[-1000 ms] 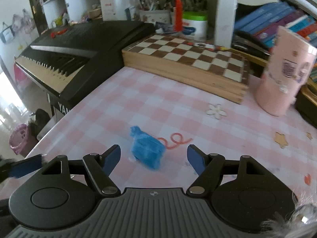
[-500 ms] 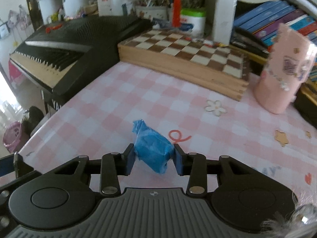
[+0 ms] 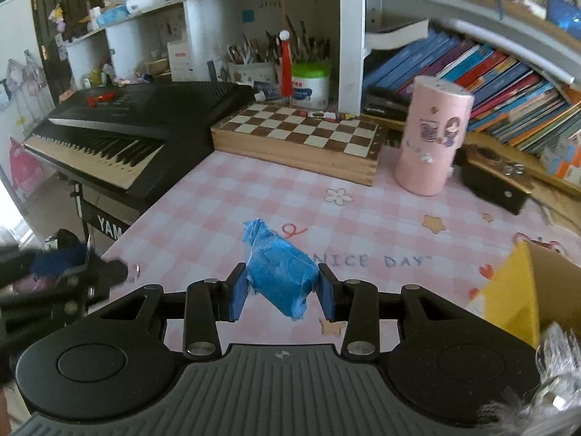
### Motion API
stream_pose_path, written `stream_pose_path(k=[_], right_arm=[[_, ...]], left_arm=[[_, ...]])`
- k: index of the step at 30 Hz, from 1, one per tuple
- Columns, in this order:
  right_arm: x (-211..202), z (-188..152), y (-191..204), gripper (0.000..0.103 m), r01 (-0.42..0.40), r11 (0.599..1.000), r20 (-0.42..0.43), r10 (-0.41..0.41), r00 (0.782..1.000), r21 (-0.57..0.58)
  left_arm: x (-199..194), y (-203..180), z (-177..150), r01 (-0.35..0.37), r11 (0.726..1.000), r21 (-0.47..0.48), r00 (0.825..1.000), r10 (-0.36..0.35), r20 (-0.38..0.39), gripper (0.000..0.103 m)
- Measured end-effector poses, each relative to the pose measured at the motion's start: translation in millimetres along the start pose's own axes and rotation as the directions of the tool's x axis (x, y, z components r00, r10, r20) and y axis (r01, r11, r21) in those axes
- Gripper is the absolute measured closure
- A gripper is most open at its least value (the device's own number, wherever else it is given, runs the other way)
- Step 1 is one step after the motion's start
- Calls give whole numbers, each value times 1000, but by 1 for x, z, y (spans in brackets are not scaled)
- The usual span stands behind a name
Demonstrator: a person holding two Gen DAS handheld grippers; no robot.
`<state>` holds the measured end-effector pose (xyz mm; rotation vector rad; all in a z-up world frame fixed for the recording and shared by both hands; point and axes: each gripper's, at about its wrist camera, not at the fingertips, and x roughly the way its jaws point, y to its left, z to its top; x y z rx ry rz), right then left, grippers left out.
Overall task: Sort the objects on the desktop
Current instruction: 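Carry the binder clip and blue bag over the yellow box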
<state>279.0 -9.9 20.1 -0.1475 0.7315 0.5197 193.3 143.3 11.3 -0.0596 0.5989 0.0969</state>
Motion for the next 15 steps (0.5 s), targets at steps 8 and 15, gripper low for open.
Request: stream_pose_path(k=[8,15], right_arm=[[-58,-35,12,66,36,995,4,-37,999,98],[-91,-78,37,66,80,983,-15,-79,997,163]], left_arm=[[-48,0,-8,104,994,21,994,-104,42,69],[-81,-2,-36,149,986,80,988,-152,29,69]])
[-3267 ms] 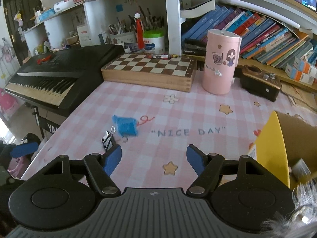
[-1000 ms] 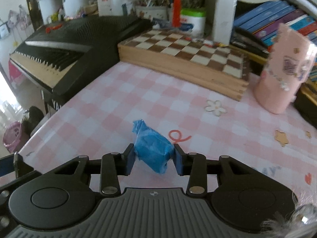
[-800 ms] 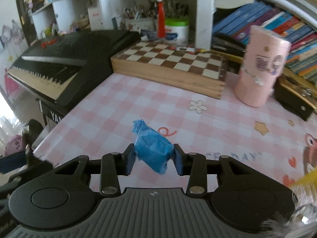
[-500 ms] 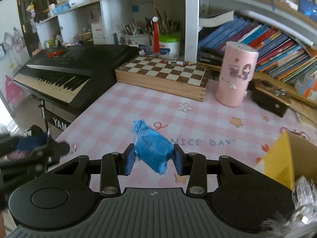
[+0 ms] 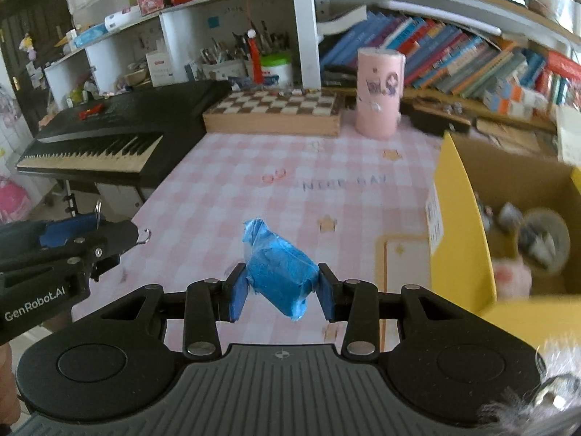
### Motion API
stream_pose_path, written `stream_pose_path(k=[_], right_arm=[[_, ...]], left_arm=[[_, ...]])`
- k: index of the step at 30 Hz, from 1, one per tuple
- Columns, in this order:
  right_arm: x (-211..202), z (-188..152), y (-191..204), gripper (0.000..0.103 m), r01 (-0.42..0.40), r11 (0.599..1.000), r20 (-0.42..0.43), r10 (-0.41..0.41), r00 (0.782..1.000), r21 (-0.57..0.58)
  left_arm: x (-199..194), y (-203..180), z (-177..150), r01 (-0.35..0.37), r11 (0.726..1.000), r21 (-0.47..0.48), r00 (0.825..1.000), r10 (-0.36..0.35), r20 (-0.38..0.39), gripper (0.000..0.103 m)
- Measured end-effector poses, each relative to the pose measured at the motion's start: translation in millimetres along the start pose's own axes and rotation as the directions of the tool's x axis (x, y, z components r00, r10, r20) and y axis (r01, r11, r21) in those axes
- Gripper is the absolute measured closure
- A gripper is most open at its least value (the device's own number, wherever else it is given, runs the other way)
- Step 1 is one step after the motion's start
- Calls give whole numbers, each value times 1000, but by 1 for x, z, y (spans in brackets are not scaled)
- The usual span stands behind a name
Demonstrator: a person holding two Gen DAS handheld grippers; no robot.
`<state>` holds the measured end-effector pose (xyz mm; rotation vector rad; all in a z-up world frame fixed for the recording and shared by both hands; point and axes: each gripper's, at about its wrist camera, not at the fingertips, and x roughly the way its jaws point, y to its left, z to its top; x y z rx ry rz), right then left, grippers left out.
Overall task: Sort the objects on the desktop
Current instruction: 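Carry the binder clip and blue bag over the yellow box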
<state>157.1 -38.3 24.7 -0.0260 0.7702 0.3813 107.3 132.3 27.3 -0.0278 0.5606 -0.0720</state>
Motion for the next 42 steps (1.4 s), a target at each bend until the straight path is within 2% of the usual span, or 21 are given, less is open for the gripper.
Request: stream_pose_path(k=[13,18,21,33,42], right_arm=[[-47,-74,30,66,41,998,-44,-39,998,56],[-56,-99,36,66,43,995,-102,-34,994,89],[-67,-109,33,66,75,990,-106,-62,992,122],[-97,-136,6,66,193,952,-121,-168,978,238],[-125,-154,-25,66,291,893,-107,-270,957,344]], left_arm=[[-53,4,-51,56,998,29,995,-54,-85,69],[-63,0,-62,92,994,55,990,-85,-108,69],[-66,-7,-63,127,988,82,986,-118,-116,69],[-63,-47,-67,283,944,168,954,-259,-148,69],[-60,-89,-64,393,882,260,919,-364,-153,69]])
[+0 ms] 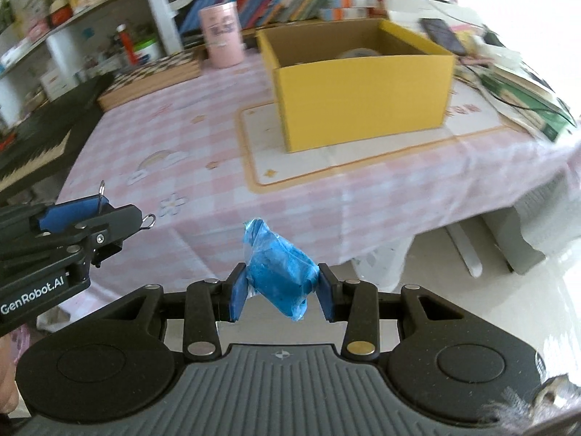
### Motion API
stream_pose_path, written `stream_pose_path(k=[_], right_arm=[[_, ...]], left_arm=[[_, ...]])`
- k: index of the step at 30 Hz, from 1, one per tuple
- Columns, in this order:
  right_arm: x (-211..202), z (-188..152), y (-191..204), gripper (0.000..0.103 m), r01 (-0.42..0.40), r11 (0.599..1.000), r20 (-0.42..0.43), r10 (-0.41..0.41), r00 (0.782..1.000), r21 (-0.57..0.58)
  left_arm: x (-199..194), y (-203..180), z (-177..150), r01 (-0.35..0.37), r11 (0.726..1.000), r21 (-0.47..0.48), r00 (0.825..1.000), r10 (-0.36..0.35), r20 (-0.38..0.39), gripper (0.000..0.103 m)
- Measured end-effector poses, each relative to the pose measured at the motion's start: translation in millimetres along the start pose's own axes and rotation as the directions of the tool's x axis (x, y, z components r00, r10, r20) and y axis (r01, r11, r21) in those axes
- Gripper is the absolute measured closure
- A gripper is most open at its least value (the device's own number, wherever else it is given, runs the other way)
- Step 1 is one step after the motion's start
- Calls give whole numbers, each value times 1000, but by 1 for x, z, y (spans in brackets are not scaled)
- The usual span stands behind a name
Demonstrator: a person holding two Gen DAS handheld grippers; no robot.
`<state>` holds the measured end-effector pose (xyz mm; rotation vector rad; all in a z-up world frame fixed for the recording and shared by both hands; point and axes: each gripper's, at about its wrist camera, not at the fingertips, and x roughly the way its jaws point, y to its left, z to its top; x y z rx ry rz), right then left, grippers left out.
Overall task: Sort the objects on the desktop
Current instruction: 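Carry the binder clip and blue bag over the yellow box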
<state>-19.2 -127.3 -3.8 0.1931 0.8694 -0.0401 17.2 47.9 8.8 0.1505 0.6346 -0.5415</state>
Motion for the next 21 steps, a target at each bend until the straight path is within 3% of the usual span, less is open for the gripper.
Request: stream_pose_path(k=[21], right_arm=[[6,24,-60,66,27,999,10,-28,1000,36]], left_arm=[[41,-43,30,24,999,23,1000,-24,-1,69]])
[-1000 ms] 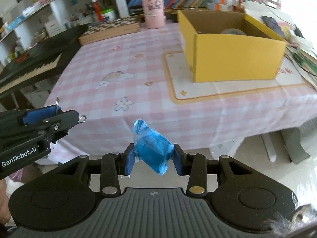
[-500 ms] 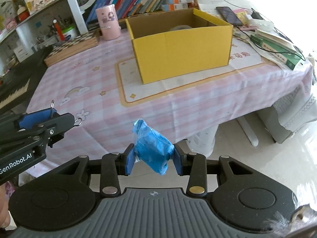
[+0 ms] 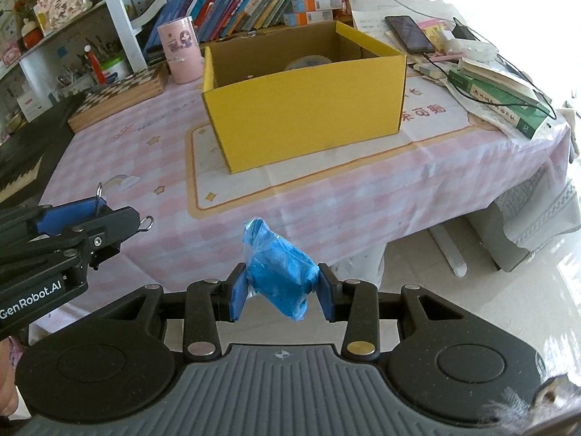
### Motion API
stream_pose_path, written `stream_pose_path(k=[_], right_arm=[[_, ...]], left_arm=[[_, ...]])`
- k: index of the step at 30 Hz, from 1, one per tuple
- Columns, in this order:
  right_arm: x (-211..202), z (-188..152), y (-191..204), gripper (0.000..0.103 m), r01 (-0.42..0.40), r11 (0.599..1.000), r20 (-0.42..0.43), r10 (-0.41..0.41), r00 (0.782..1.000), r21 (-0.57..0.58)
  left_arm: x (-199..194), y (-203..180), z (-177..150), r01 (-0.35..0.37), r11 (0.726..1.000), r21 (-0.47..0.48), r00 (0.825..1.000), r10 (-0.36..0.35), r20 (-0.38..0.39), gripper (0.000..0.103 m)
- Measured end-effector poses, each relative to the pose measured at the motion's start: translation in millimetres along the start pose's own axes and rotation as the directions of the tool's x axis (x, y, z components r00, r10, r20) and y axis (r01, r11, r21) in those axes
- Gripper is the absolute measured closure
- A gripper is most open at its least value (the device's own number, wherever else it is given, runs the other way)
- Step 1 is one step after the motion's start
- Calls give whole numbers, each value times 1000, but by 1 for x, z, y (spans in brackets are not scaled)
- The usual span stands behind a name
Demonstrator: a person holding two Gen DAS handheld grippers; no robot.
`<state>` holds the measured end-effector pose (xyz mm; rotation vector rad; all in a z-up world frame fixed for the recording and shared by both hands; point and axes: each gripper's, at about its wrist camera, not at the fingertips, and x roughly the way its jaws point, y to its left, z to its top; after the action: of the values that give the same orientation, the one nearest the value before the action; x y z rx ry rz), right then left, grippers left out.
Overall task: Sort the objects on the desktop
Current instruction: 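Carry the binder clip and blue bag over the yellow box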
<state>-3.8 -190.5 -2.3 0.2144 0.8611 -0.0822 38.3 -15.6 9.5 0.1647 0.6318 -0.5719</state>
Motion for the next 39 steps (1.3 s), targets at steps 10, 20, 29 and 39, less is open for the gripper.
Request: stream_pose_path(k=[10,20,29,39], right_arm=[[17,31,-40,66,-30,999,-17,30,999,-21],[31,75,-83,66,-69,993,35,73,997,-96],[28,138,-111,66,-130,979,171,157,973,-155],[50,198,-118,66,-190,953,245,247,937,-236]], left_arm=[[31,-27,23,-18,1000,-6,1000,17,-6,69],[59,-51,56,-80,995,-51,995,83,55,69],[77,-61,103,-169,981,-96,972,183,149,69],[112,-64,139,-242,967,-82,952,253,173,69]])
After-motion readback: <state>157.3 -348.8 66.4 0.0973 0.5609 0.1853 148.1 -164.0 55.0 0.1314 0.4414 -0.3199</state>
